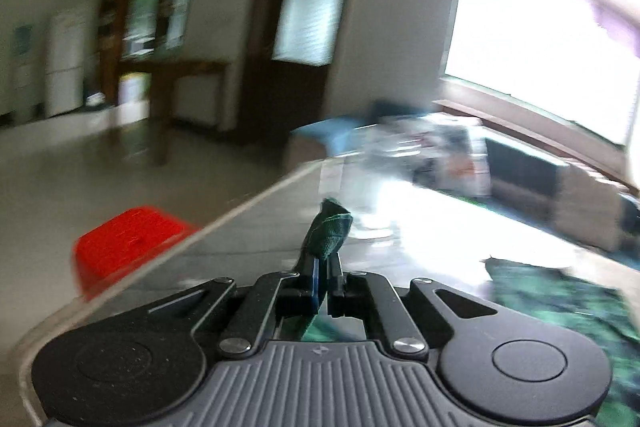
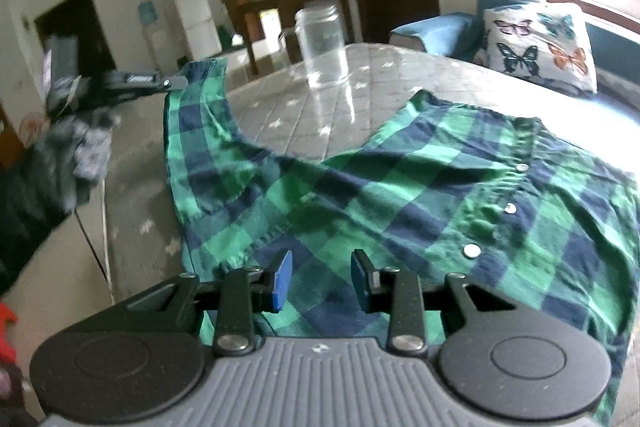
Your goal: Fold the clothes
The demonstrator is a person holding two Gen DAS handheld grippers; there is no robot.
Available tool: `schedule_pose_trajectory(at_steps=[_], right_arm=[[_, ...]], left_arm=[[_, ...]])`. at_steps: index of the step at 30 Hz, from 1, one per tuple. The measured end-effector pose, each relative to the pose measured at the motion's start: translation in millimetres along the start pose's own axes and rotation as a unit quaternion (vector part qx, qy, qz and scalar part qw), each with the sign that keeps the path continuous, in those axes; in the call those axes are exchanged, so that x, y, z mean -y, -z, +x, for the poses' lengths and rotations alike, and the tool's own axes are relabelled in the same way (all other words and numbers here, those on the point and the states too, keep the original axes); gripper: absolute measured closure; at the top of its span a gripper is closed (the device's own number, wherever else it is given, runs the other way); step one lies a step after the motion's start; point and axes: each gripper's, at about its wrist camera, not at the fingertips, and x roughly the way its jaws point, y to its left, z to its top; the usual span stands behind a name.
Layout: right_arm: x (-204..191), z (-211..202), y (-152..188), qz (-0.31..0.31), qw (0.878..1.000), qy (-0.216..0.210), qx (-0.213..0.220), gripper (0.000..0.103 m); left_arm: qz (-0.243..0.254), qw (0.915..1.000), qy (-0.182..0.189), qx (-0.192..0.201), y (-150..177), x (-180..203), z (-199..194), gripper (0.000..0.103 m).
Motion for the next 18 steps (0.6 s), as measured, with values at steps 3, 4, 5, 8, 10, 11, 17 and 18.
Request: schedule_pose_trajectory(at_steps=[3,4,5,8,10,11,17,18], right_arm=[[9,-16,-3,0.03,0.999,-0.002,0.019,0.07],[12,-21,-3,0.042,0.999,-0.005,0.025,0.07],[16,-25,-3,0.053,0.998,-0.009,0.03,0.07],[30,-38,-2,0.103,0.993,-0.023,0.046,0.07],[43,-42,3,0.145,0.987,-0.036,0.052,0.07],[49,-44,6,0.166,0.984,-0.043,0.054,0.07],[84,-36,26,0.292,0.953,-0.077,0.036,0.064],[90,-31,31,0.314,0.945,-0.084,0.032,0.062]], left_arm=[[0.027,0.9969,0.073,0.015,4,44,-31,0.099],[0.036,0.9949,0.093,0.016,7,56,-38,0.099],[0.044,0.9925,0.113,0.015,12,68,-46,0.099],[0.069,0.9815,0.179,-0.002,32,107,-61,0.099],[0.093,0.9738,0.207,-0.019,49,130,-65,0.099],[0.105,0.9696,0.219,-0.029,57,140,-66,0.099],[0.142,0.9547,0.252,-0.071,93,179,-64,0.099],[0.145,0.9529,0.255,-0.076,97,180,-65,0.099]])
